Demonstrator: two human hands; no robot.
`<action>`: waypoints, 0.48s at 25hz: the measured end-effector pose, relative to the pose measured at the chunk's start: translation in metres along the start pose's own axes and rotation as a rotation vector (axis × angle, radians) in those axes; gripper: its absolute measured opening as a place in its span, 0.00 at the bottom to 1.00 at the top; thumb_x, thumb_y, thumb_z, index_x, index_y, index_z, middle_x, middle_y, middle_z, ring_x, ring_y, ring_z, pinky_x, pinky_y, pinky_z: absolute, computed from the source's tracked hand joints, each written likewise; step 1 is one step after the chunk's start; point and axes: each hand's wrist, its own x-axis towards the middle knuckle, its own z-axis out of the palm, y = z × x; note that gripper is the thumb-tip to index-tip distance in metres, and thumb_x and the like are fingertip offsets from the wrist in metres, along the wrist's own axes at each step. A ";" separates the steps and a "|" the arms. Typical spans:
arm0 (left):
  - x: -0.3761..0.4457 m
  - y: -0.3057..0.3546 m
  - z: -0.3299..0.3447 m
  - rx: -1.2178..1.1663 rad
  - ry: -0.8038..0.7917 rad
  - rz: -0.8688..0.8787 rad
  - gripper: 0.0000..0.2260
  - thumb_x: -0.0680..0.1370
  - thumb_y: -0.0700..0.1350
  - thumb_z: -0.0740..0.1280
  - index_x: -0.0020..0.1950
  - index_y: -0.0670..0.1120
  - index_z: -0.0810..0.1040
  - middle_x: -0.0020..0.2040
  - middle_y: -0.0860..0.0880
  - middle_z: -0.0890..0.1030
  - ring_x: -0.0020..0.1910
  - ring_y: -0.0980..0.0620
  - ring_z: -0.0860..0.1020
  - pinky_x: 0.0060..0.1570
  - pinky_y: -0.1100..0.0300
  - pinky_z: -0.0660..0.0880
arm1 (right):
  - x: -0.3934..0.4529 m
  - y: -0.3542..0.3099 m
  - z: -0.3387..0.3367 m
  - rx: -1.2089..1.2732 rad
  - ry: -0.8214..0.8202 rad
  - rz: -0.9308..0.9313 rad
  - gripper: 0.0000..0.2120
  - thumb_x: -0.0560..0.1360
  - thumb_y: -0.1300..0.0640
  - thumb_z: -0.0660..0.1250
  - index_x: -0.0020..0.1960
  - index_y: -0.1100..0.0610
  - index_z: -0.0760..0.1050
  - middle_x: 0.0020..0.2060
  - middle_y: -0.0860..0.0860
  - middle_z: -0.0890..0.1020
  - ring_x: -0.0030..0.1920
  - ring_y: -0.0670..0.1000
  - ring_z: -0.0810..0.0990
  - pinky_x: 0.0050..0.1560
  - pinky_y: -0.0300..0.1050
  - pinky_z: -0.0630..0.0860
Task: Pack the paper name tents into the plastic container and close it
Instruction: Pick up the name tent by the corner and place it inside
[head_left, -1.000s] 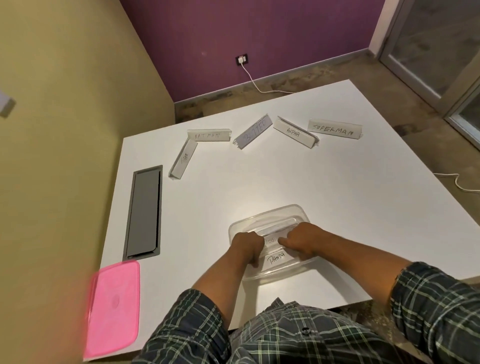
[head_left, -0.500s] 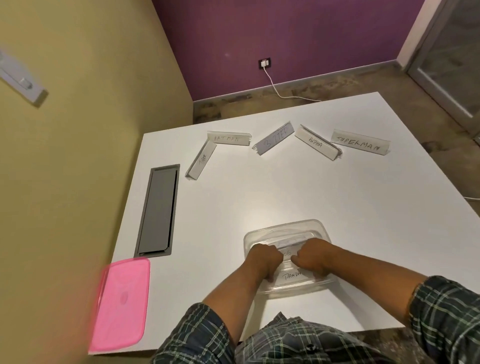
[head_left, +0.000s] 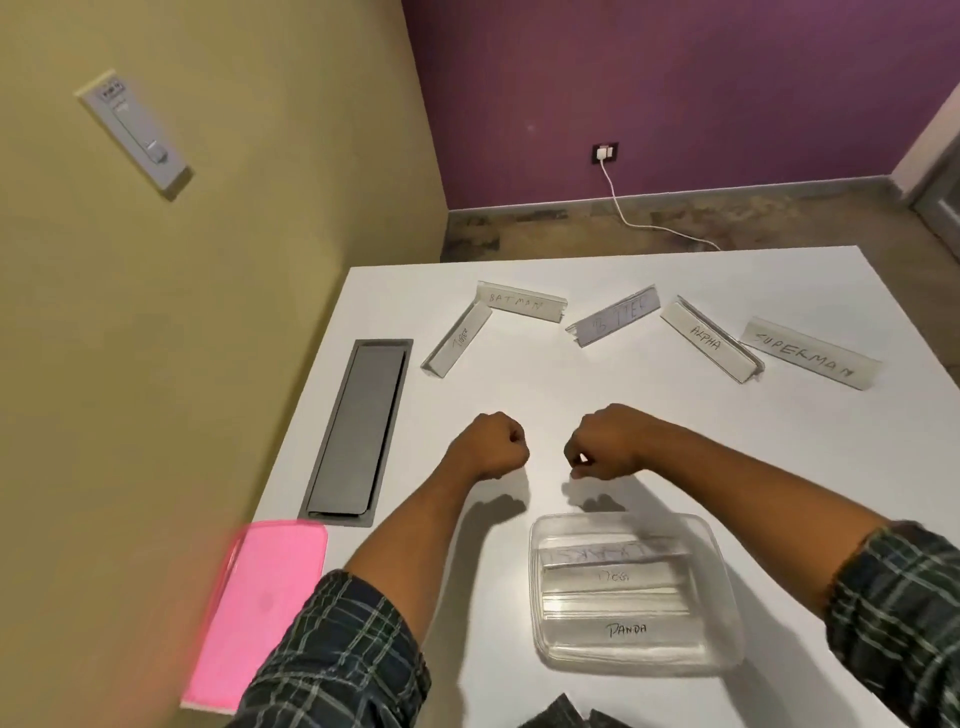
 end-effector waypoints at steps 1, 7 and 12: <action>0.009 -0.010 -0.011 -0.018 0.071 -0.027 0.07 0.70 0.40 0.63 0.39 0.41 0.80 0.37 0.42 0.83 0.36 0.45 0.81 0.43 0.48 0.82 | 0.019 0.007 -0.012 -0.015 0.029 0.029 0.10 0.78 0.42 0.65 0.51 0.46 0.80 0.47 0.47 0.84 0.50 0.53 0.82 0.43 0.44 0.67; 0.063 -0.065 -0.049 -0.228 0.280 -0.164 0.18 0.72 0.40 0.66 0.62 0.46 0.78 0.49 0.48 0.82 0.52 0.46 0.80 0.51 0.57 0.77 | 0.123 0.034 -0.051 -0.107 0.169 0.196 0.17 0.78 0.41 0.63 0.63 0.47 0.75 0.56 0.52 0.82 0.55 0.58 0.82 0.47 0.48 0.71; 0.108 -0.108 -0.041 -0.375 0.405 -0.215 0.28 0.76 0.44 0.68 0.75 0.45 0.66 0.64 0.42 0.77 0.63 0.43 0.76 0.63 0.51 0.74 | 0.196 0.048 -0.061 0.016 0.231 0.331 0.27 0.76 0.41 0.65 0.71 0.51 0.67 0.58 0.53 0.81 0.58 0.58 0.80 0.51 0.51 0.77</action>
